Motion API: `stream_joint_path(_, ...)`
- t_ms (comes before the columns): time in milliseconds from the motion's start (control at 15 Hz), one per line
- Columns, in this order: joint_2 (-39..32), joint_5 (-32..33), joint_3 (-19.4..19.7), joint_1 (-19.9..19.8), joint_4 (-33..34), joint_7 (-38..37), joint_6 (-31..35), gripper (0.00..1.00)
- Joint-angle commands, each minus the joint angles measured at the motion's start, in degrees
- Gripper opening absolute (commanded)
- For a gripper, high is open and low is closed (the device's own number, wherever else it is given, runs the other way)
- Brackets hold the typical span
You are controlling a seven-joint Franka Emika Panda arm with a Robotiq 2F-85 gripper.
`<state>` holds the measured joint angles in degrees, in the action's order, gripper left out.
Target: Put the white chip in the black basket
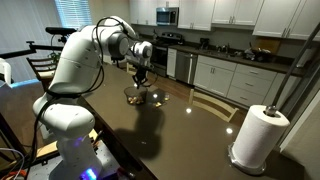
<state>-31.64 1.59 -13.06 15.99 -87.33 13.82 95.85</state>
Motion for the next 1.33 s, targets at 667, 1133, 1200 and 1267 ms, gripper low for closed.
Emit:
stream_joint_path(667, 10.71, 1.58, -1.97, -1.3, -14.93, 9.58, 12.99, 0.04)
stream_joint_path(1133, 11.45, 0.12, -2.71, -1.49, -14.07, 12.58, 11.58, 0.6)
stream_joint_path(1200, 11.44, 0.08, -2.82, -1.47, -13.98, 12.85, 11.57, 0.66)
stream_joint_path(1267, 11.39, 0.04, -2.92, -1.42, -13.82, 12.88, 11.52, 0.73)
